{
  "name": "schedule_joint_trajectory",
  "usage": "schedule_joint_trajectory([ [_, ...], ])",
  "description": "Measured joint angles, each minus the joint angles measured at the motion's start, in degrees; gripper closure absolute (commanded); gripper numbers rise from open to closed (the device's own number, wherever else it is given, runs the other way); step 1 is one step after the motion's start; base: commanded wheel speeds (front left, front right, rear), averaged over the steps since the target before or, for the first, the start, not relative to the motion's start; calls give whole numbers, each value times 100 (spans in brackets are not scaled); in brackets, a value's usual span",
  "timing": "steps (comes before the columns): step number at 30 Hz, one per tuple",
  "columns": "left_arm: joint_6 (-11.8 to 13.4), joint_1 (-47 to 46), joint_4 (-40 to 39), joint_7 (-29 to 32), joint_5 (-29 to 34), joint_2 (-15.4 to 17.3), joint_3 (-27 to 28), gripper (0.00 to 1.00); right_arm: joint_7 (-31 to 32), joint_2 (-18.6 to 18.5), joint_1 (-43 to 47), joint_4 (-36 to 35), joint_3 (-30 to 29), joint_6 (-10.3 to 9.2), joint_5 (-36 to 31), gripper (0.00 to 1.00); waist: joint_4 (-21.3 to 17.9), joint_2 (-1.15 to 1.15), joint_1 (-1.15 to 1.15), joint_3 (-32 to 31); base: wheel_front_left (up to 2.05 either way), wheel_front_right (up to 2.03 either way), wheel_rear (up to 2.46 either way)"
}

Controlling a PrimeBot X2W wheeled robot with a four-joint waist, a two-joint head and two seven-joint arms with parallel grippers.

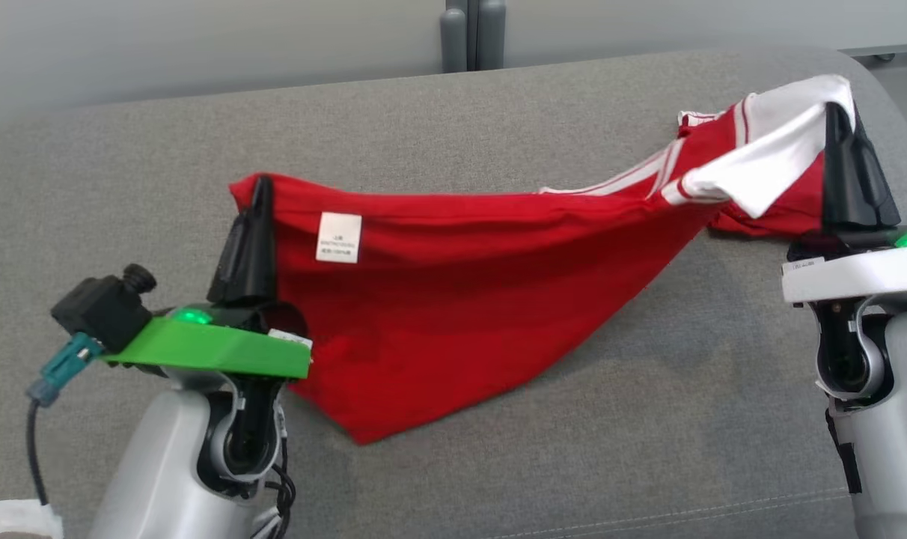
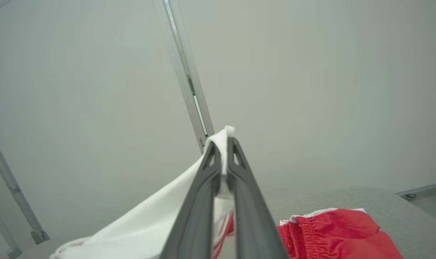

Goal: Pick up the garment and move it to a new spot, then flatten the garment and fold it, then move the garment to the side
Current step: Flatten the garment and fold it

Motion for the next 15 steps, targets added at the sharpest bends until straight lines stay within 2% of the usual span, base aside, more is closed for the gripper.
schedule_joint_trajectory([
  [8, -43, 2, -1440, -14, 371, 78, 787, 100, -7, 247, 3, -1114, -178, 149, 207, 100, 58, 0, 0, -291, 0, 0, 0],
  [11, -42, 4, -1808, -20, 464, 119, 811, 100, -8, 297, 10, -1441, -99, 197, 331, 100, 57, 0, 0, -365, 0, 0, 0],
  [15, 89, 71, -1898, -19, 486, 252, 759, 100, 46, 380, 216, -1381, 267, 237, 576, 100, 49, 0, 0, -324, 0, 0, 0],
])
